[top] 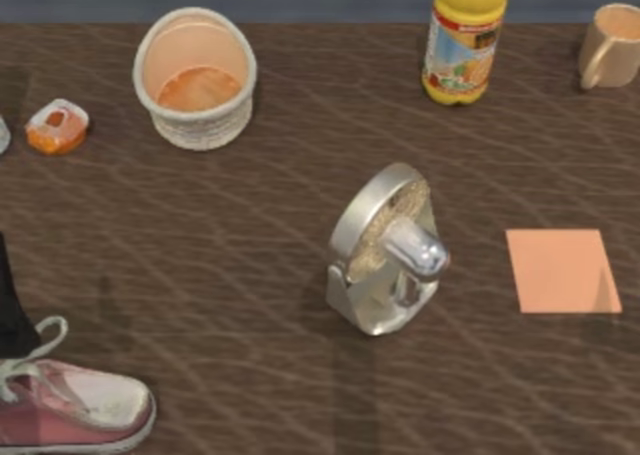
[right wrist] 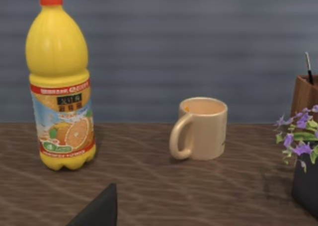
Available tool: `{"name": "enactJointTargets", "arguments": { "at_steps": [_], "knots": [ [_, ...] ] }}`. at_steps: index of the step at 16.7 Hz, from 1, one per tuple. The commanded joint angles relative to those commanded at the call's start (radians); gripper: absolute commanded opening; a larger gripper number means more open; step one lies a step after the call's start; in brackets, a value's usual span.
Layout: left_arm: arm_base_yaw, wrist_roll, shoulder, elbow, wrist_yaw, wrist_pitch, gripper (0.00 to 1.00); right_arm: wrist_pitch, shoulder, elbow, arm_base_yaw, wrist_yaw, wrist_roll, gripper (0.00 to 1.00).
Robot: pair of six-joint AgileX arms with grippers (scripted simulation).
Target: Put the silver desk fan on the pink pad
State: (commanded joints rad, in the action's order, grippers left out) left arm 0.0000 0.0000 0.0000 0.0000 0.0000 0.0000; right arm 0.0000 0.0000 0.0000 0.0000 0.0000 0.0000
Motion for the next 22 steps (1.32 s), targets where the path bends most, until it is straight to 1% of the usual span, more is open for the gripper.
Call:
{"name": "enactJointTargets", "arguments": {
  "at_steps": [3,5,7,10,15,22],
  "knots": [
    [0.000,0.000,0.000,0.000,0.000,0.000,1.00,-0.007,0.008,0.006,0.003,0.000,0.002,1.00],
    [0.000,0.000,0.000,0.000,0.000,0.000,1.00,-0.042,0.051,0.037,0.018,0.000,0.012,1.00],
    [0.000,0.000,0.000,0.000,0.000,0.000,1.00,-0.105,0.131,0.101,0.044,0.002,0.036,1.00],
    [0.000,0.000,0.000,0.000,0.000,0.000,1.00,-0.237,0.301,0.250,0.096,0.009,0.099,1.00],
    [0.000,0.000,0.000,0.000,0.000,0.000,1.00,-0.523,0.685,0.634,0.209,0.023,0.283,1.00],
    [0.000,0.000,0.000,0.000,0.000,0.000,1.00,-0.972,1.329,1.323,0.393,0.028,0.664,1.00]
  ]
}}
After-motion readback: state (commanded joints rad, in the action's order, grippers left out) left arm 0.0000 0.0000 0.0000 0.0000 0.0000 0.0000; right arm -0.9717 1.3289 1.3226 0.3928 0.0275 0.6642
